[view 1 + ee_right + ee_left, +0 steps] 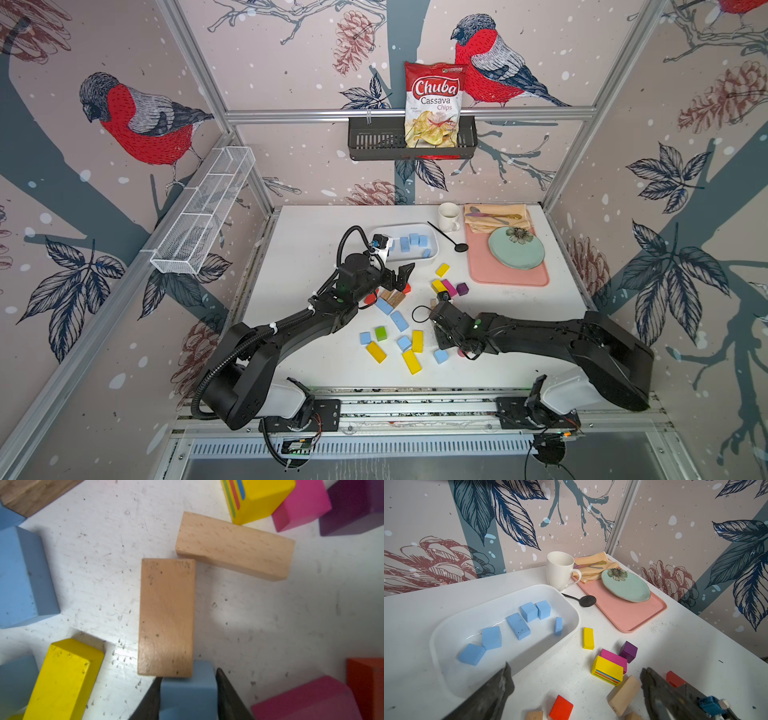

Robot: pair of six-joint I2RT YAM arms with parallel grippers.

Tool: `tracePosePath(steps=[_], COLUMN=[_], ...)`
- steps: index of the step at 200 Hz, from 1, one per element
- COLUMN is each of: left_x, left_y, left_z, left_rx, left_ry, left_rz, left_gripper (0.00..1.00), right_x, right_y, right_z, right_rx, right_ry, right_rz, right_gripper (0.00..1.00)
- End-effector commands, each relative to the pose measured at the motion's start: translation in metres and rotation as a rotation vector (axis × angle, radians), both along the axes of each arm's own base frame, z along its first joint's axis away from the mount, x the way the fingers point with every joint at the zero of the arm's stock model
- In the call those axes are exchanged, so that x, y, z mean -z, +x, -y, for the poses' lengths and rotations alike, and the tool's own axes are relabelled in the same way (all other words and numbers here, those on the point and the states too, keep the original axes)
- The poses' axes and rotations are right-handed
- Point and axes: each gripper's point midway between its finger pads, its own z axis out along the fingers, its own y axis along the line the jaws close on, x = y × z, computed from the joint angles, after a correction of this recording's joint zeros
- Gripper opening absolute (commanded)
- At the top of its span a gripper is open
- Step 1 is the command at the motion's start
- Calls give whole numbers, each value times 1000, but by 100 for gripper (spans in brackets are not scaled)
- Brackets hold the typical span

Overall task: Pick out the blue building blocks
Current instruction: Pick up the building block from the center of the board.

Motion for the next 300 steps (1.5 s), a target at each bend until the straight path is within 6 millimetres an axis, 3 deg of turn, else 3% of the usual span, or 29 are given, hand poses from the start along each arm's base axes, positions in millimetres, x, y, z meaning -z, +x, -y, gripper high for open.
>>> tracePosePath(steps=[1,42,96,129,166,207,300], left_x=[-16,-19,-24,-27,-27,-28,-24], left_y=[3,5,5,4,0,-5,-11], left_z=[1,-4,-10,-13,-14,-15,-24], left_rx=[-5,-31,-66,-72,-66,-52,-77], left_ry=[-30,-40,-46,-55,-52,-44,-34], left_rz=[59,76,94,104,108,106,119], left_gripper=[99,99,99,99,99,99,99], right_x=[-2,-13,-53,-92,-120,-137,-129], right_y=[4,10,30,55,86,121,195], right_z=[0,0,11,27,35,32,-15], right_rx=[-13,-1,46,106,136,151,98], right_ry=[-3,46,183,288,346,367,341], right_rz=[13,30,131,233,299,326,281], right_gripper=[31,18,11,10,10,10,13])
